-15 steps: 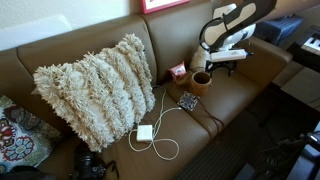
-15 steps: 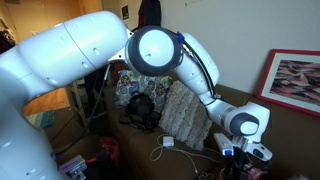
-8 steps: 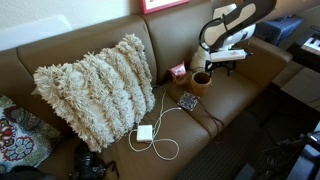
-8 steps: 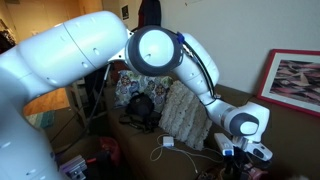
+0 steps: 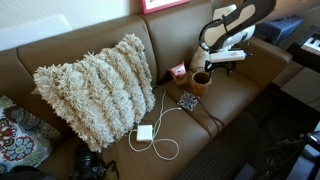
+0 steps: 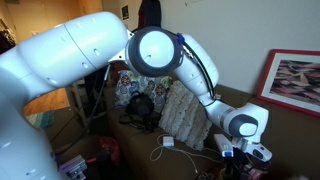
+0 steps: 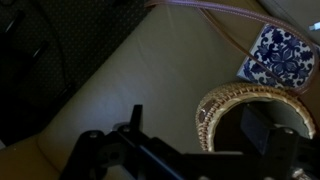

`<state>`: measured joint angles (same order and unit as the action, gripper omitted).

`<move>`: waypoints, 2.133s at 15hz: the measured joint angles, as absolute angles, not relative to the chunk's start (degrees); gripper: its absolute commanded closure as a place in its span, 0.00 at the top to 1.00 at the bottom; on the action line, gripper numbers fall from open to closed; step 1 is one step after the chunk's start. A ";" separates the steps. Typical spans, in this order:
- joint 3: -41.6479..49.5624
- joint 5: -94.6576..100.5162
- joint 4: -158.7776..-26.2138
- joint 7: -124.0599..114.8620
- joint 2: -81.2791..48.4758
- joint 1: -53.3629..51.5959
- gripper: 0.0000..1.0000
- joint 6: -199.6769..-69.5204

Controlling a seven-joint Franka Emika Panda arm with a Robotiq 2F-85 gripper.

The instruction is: Move the brown bag slightly to the left

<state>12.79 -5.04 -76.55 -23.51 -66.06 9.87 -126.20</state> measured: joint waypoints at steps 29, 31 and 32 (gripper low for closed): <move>10.81 -2.61 -72.92 -13.70 -73.76 9.64 1.00 -137.37; 10.42 -2.61 -72.79 -13.41 -73.78 9.65 1.00 -137.37; 10.35 -2.62 -72.68 -13.26 -73.79 9.67 1.00 -137.37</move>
<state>10.35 -2.62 -72.68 -13.26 -73.79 9.67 -137.37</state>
